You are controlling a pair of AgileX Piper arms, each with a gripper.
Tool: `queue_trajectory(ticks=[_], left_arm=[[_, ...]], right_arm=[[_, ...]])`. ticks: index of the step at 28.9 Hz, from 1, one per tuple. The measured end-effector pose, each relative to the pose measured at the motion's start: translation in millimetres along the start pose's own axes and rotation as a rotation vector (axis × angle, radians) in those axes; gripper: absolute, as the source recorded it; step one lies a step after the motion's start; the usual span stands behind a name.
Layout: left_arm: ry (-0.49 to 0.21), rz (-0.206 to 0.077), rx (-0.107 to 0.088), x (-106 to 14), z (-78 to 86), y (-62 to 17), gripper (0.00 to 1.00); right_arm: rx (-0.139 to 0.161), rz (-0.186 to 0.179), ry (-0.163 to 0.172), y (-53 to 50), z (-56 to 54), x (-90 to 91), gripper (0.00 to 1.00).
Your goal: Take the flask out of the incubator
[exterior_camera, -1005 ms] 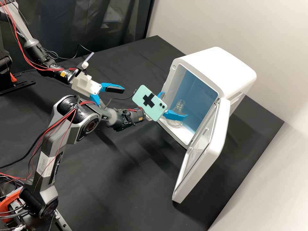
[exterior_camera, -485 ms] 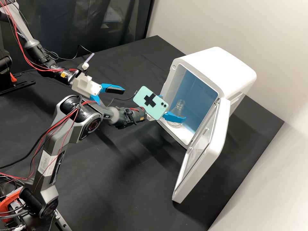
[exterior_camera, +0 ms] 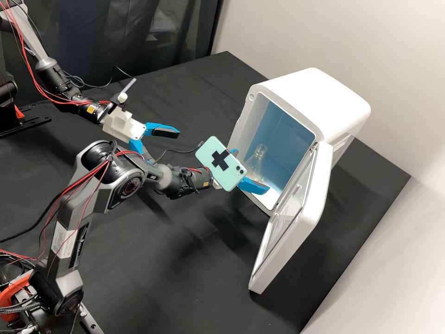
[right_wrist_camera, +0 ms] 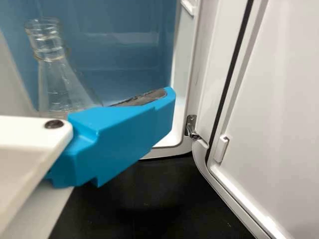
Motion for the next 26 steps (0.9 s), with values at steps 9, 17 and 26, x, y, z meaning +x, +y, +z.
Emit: queue_trajectory(ticks=[9, 17, 26], left_arm=[[0.0, 0.0, 0.0, 0.0, 0.0, 0.0, 1.0], [0.0, 0.0, 0.0, 0.0, 0.0, 0.0, 1.0], [0.0, 0.0, 0.0, 0.0, 0.0, 0.0, 1.0]], right_arm=[[-0.001, 0.015, 0.012, 5.3, -1.1, 0.3, 1.0], [-0.021, 0.054, -0.017, 5.4, -1.2, 21.7, 1.0], [-0.048, 0.095, -0.045, 5.1, -6.8, 39.5, 1.0]])
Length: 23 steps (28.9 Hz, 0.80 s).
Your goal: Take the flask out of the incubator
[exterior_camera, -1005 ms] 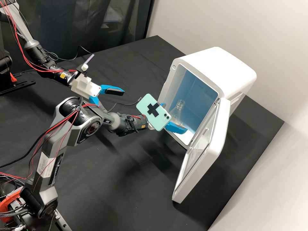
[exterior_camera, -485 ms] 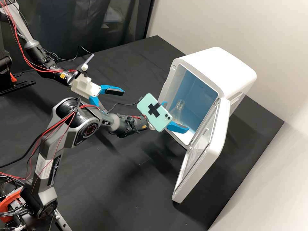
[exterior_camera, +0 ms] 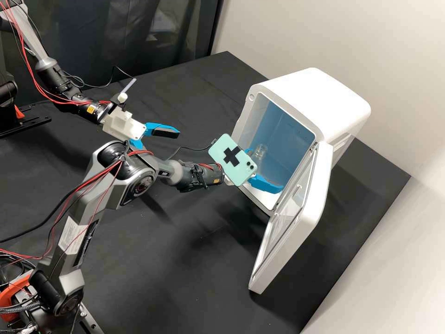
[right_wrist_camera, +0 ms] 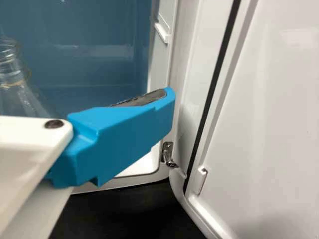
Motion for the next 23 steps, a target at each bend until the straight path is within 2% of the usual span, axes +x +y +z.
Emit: queue_trajectory(ticks=[3, 6, 8, 19, 21, 23], left_arm=[[0.0, 0.0, 0.0, 0.0, 0.0, 0.0, 1.0], [0.0, 0.0, 0.0, 0.0, 0.0, 0.0, 1.0], [0.0, 0.0, 0.0, 0.0, 0.0, 0.0, 1.0], [0.0, 0.0, 0.0, 0.0, 0.0, 0.0, 1.0], [0.0, 0.0, 0.0, 0.0, 0.0, 0.0, 1.0], [0.0, 0.0, 0.0, 0.0, 0.0, 0.0, 1.0]], right_arm=[[-0.022, -0.011, 0.001, -4.4, -4.2, 2.6, 1.0], [-0.035, -0.026, 0.008, -5.7, -10.0, 3.3, 1.0], [-0.043, -0.022, 0.012, -4.3, -13.6, 4.3, 1.0], [-0.027, -0.027, 0.0, -6.7, -14.9, 3.4, 1.0], [-0.044, -0.027, 0.0, -6.7, -14.9, 3.4, 1.0], [-0.047, -0.017, -0.001, -3.9, -17.5, 4.7, 1.0]])
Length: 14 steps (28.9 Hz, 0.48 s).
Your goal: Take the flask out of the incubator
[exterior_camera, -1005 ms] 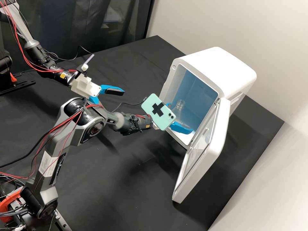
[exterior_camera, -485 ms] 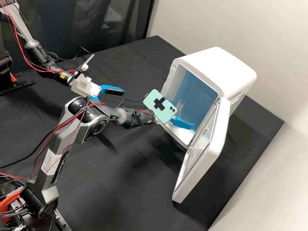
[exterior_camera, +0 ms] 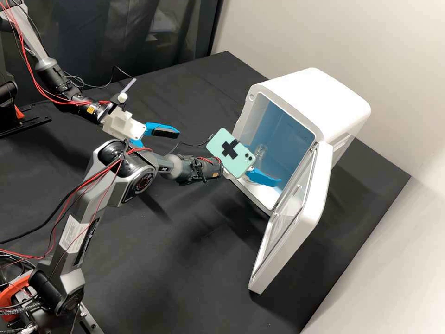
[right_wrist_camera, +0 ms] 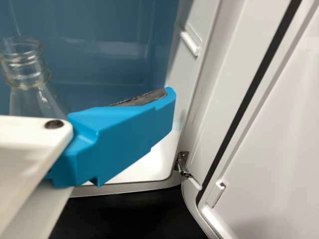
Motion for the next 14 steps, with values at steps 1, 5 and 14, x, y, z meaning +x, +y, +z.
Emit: queue_trajectory(ticks=[1, 5, 14], left_arm=[[0.0, 0.002, 0.0, 0.3, 0.2, 0.5, 1.0], [-0.003, 0.01, -0.001, 1.5, 1.2, 2.8, 1.0], [-0.021, 0.005, 0.001, 4.1, 8.6, 0.6, 1.0]], right_arm=[[0.0, 0.004, 0.002, 0.9, -1.1, 0.8, 1.0], [-0.005, 0.024, 0.0, 2.9, -6.3, 8.1, 1.0], [-0.037, 0.007, -0.012, -11.5, -19.9, 21.5, 1.0]])
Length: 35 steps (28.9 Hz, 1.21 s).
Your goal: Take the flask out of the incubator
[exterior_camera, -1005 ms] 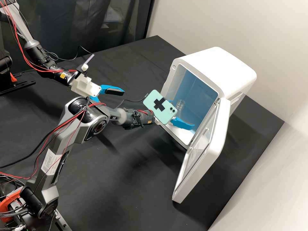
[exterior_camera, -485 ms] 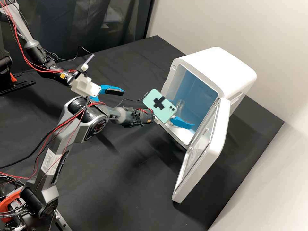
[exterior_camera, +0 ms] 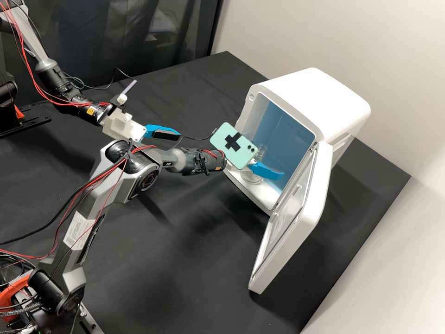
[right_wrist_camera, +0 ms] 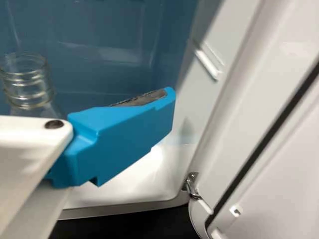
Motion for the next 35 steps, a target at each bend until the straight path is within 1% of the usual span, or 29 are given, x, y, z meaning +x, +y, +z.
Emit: queue_trajectory(ticks=[2, 4, 6, 8, 10, 13, 15, 17, 20, 21, 22, 24, 26, 27, 28, 30, 32, 34, 35], left_arm=[[-0.002, 0.002, 0.005, 0.3, 0.7, 0.6, 1.0], [-0.003, 0.006, 0.003, 0.8, 1.7, 1.5, 1.0], [-0.003, 0.007, 0.01, 1.0, 1.7, 1.8, 1.0], [-0.004, 0.006, 0.022, 1.0, 2.3, 1.7, 1.0], [-0.005, 0.006, 0.022, 1.0, 2.5, 1.6, 1.0], [-0.005, 0.006, 0.022, 1.0, 2.5, 1.6, 1.0], [-0.004, 0.006, 0.021, 1.0, 2.4, 1.6, 1.0], [-0.004, 0.006, 0.023, 1.0, 2.4, 1.6, 1.0], [0.004, 0.007, 0.012, 0.9, 2.2, 1.6, 1.0], [0.008, 0.008, 0.007, 0.9, 1.9, 1.6, 1.0], [0.008, 0.008, 0.005, 0.9, 2.3, 1.5, 1.0], [0.007, 0.008, 0.008, 0.9, 2.5, 1.4, 1.0], [0.006, 0.007, 0.02, 0.8, 3.1, 1.3, 1.0], [0.007, 0.008, 0.023, 0.8, 2.9, 1.3, 1.0], [0.005, 0.007, 0.025, 0.8, 3.7, 1.1, 1.0], [0.002, 0.006, 0.026, 0.7, 4.7, 0.8, 1.0], [0.001, 0.006, 0.023, 0.6, 5.8, 0.5, 1.0], [0.001, 0.007, 0.021, 0.7, 6.2, 0.7, 1.0], [0.003, 0.007, 0.018, 0.7, 5.9, 0.8, 1.0]], right_arm=[[0.005, -0.003, -0.001, 0.4, -2.8, 1.6, 1.0], [0.0, -0.007, 0.0, -1.4, -6.7, 3.2, 1.0], [-0.003, -0.005, 0.002, -1.5, -8.9, 4.6, 1.0], [-0.009, -0.002, -0.001, -1.9, -10.5, 6.7, 1.0], [-0.011, 0.003, -0.003, -2.8, -14.2, 9.8, 1.0], [-0.034, 0.011, -0.003, -2.8, -16.3, 14.1, 1.0], [-0.047, 0.005, -0.009, -5.2, -16.3, 17.8, 1.0], [-0.053, 0.006, -0.023, -6.4, -16.4, 22.1, 1.0], [-0.068, -0.003, -0.038, -9.8, -16.4, 26.7, 1.0], [-0.067, -0.002, -0.045, -10.2, -16.3, 28.3, 1.0], [-0.075, -0.002, -0.05, -10.7, -16.3, 29.8, 1.0], [-0.084, -0.009, -0.064, -15.0, -16.3, 32.2, 1.0], [-0.097, -0.016, -0.071, -18.6, -16.8, 33.2, 1.0], [-0.098, -0.02, -0.073, -21.2, -18.0, 33.7, 1.0], [-0.105, -0.022, -0.075, -23.6, -18.0, 34.1, 1.0], [-0.122, -0.026, -0.086, -27.6, -17.6, 35.7, 1.0], [-0.122, -0.025, -0.093, -28.3, -17.4, 37.3, 1.0], [-0.127, -0.029, -0.1, -31.3, -17.7, 38.3, 1.0], [-0.136, -0.028, -0.103, -33.1, -17.7, 38.9, 1.0]])
